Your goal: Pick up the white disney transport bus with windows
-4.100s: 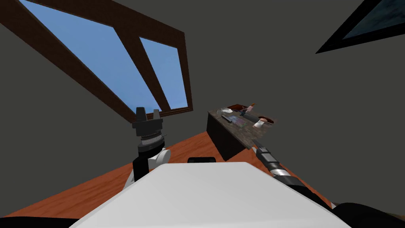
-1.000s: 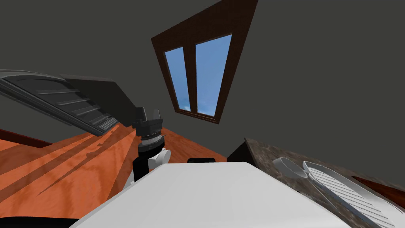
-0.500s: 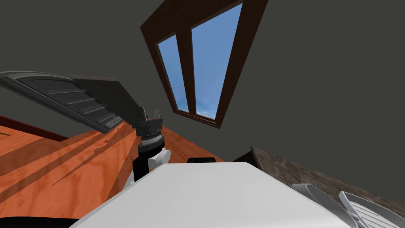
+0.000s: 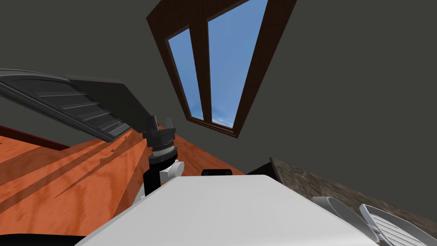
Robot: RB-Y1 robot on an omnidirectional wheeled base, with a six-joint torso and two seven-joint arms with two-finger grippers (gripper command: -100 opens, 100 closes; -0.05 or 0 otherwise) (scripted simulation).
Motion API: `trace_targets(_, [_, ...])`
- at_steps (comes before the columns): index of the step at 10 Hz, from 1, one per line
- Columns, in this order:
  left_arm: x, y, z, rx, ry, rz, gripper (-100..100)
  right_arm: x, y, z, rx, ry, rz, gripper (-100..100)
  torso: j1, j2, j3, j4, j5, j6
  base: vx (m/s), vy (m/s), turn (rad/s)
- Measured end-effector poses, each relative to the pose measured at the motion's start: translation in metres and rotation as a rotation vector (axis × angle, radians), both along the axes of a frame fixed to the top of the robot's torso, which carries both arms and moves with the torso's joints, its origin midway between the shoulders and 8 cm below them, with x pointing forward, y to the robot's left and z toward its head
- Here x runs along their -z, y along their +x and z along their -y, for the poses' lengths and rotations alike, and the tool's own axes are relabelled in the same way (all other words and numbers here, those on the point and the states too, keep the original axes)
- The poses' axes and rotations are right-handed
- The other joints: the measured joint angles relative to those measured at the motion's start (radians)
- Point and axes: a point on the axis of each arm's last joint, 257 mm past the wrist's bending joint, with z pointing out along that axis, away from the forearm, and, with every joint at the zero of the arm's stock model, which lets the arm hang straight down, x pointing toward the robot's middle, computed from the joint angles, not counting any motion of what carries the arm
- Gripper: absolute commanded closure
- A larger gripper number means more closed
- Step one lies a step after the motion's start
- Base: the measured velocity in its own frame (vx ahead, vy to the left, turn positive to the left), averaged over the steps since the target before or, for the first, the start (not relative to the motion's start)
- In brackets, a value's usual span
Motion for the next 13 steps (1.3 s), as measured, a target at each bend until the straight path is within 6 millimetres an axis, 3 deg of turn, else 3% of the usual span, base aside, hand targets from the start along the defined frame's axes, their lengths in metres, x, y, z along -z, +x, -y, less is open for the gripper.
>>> trace_targets(1, [0.000,0.000,0.000,0.000,0.000,0.000,0,0.000,0.000,0.000,0.000,-0.001,0.000,100,-0.001,0.000,0.000,0.000,-0.001,0.000,0.000,0.000,0.000])
trace_targets(5, [0.000,0.000,0.000,0.000,0.000,0.000,0,0.000,0.000,0.000,-0.003,0.000,0.000,100,-0.002,0.000,0.000,0.000,-0.001,0.001,0.000,0.000,0.000])
trace_targets(6, [0.000,0.000,0.000,0.000,0.000,0.000,0,0.000,0.000,0.000,-0.003,0.000,0.000,0,-0.002,0.000,0.000,0.000,-0.001,0.001,0.000,0.000,0.000])
trace_targets(7, [0.000,0.000,0.000,0.000,0.000,0.000,0,0.000,0.000,0.000,-0.002,0.000,0.000,100,-0.002,0.000,0.000,0.000,-0.001,0.001,0.018,-0.001,0.004])
trace_targets(13, [0.000,0.000,0.000,0.000,0.000,0.000,0,-0.015,-0.007,-0.004,0.008,0.018,-0.013,100,-0.001,-0.002,-0.001,-0.001,0.001,0.000,0.022,-0.003,0.010])
